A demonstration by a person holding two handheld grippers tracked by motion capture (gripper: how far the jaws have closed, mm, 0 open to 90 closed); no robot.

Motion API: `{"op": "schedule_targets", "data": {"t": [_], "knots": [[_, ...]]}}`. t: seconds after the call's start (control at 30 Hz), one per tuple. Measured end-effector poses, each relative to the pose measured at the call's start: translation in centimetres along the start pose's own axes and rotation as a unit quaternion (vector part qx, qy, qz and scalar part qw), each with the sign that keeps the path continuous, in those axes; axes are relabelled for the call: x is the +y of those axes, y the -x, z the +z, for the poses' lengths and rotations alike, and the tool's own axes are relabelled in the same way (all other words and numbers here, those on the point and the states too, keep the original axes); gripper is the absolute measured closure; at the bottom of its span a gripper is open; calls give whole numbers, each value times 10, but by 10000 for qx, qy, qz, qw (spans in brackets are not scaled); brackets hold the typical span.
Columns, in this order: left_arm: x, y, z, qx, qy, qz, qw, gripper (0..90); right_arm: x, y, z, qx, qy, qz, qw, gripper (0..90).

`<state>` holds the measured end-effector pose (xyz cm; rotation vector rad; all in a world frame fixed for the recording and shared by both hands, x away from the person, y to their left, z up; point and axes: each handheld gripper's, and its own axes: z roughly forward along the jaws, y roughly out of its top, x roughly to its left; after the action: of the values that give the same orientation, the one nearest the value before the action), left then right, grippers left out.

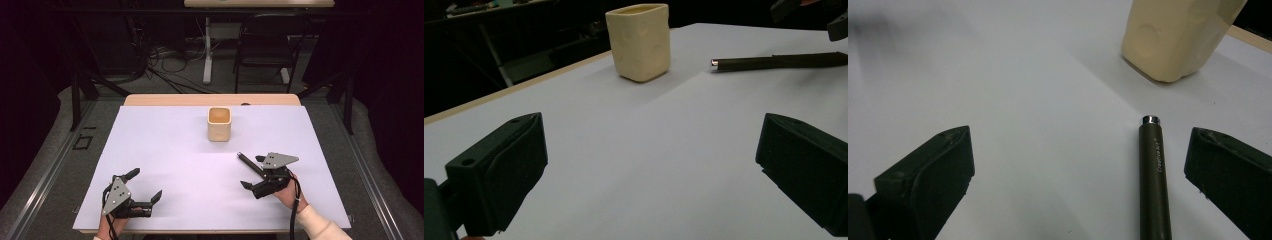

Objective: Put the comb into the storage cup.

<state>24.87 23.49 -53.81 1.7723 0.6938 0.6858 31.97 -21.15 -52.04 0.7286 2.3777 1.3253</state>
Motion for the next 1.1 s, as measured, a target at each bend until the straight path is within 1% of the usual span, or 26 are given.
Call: {"op": "schedule_targets", "data": {"t": [0.2, 0.37, 0.43, 0.53, 0.6, 0.63, 0.7, 0.73, 0.8, 0.9, 0.97, 1.0, 1.07, 1.1], "knots": [[0, 0, 0, -1, -4, 5, 10000, 2, 6, 8, 5, 43, 8, 120, 9999, 0], [0, 0, 0, 1, 0, 7, 10000, 2, 9, 13, 13, 70, -130, 111, 9998, 0], [0, 0, 0, 3, -1, 12, 10000, 2, 10, 14, 15, 120, -175, 127, 9997, 1], [0, 0, -1, 13, 1, 1, 10000, 2, 12, 18, 20, 110, -249, 161, 9995, 13], [0, 0, -1, 9, -4, 14, 10000, 2, 13, 20, 22, 130, -305, 173, 9993, 54], [0, 0, -1, 9, -4, 14, 10000, 2, 13, 20, 22, 130, -305, 173, 9993, 54], [0, 0, -1, 15, -7, 18, 10000, 2, 15, 24, 24, 127, -350, 174, 9992, 107], [0, 0, -1, 17, -5, 15, 10000, 2, 16, 25, 25, 84, -384, 182, 9991, 155], [0, 0, -1, 18, -4, 7, 10000, 2, 17, 26, 27, 52, -413, 184, 9990, 164], [0, 0, -1, 21, 7, -11, 10000, 2, 19, 29, 30, 9, -452, 159, 9989, 260], [0, 0, -1, 21, 13, -19, 10000, 2, 20, 31, 31, -64, -477, 164, 9987, 364], [0, 0, -1, 21, 12, -19, 10000, 2, 20, 33, 32, -49, -493, 159, 9986, 401], [0, 0, -1, 21, 8, -12, 10000, 2, 21, 35, 34, -81, -523, 153, 9985, 532], [0, 0, -1, 21, 14, -25, 10000, 2, 22, 36, 35, -53, -543, 137, 9984, 568]]}}
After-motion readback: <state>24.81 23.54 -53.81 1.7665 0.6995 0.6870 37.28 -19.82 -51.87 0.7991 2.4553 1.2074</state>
